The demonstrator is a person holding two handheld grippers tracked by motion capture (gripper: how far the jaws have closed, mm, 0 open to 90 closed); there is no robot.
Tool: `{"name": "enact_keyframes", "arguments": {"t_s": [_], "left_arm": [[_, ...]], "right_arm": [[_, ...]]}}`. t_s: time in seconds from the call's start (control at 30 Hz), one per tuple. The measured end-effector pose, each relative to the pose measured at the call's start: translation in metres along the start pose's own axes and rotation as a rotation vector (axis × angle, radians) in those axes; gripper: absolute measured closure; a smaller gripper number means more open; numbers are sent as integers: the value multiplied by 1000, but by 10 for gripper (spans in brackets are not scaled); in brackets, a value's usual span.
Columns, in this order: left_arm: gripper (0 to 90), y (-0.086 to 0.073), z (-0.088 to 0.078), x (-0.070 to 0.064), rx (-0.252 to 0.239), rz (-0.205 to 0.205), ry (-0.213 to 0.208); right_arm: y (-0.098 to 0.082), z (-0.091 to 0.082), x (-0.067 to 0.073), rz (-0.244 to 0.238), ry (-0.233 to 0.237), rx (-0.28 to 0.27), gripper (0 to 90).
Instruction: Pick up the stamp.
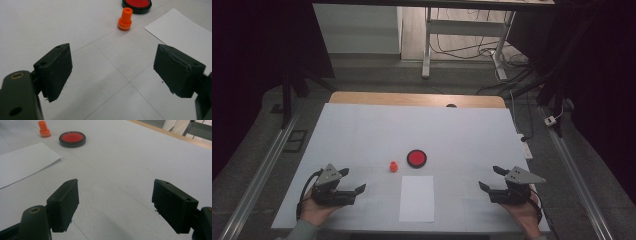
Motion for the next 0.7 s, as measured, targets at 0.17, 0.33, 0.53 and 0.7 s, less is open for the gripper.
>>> {"name": "enact_keyframes", "arguments": {"t_s": [0.17,0.33,0.53,0.7], "left_arm": [[161,1,-3,2,-9,-13,2],[168,0,-2,2,-5,-8,-3],[170,0,-2,3,1,-11,-3],[171,2,-3,4,-3,-16,-8]], "right_arm": [[0,-1,0,3,-1,-9,221],[0,0,0,6,-5,0,233],[-1,1,0,11,-1,6,246],[0,0,1,15,0,-1,255]]}}
Point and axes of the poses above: each handheld gripper's, and its own axes: z roughly forward along the jaws, y roughly out of its top, x roughly to its left, the point moved 7 cm from there along z, roughly forward along the jaws, and after that the axes turned 15 degrees about y, right-handed, at the moved point
